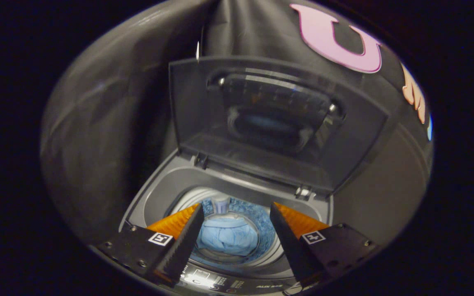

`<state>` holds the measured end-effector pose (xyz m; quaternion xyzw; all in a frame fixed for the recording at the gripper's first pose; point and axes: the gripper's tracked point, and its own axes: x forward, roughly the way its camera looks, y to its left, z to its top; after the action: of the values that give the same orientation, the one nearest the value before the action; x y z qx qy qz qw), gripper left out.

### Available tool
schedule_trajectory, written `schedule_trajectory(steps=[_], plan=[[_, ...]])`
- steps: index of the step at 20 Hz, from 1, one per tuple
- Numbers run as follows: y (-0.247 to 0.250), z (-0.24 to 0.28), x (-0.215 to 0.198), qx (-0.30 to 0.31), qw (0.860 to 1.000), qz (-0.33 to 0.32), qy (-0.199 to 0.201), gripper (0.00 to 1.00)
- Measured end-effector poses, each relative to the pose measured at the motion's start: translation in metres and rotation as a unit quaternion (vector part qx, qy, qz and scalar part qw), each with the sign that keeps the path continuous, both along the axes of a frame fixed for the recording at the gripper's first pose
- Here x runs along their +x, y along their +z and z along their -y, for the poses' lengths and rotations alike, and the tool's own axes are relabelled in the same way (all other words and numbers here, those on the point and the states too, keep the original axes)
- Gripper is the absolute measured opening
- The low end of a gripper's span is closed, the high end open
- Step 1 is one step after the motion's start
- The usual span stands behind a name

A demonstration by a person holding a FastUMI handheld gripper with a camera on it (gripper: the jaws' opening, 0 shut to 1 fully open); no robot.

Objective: Put the clothes into the washing machine and then close the washing machine lid.

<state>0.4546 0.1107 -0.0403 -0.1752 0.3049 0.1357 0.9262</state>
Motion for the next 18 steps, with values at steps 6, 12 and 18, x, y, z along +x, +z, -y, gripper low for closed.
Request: schedule_trajectory(steps=[6, 12, 18], plan=[[0.092, -0.005, 0.024, 0.044, 0.991, 0.124, -0.015, 0.98], [0.165, -0.027, 0.063, 0.082, 0.971, 0.223, -0.017, 0.97], [0.169, -0.029, 0.113, 0.108, 0.960, 0.249, -0.063, 0.97]])
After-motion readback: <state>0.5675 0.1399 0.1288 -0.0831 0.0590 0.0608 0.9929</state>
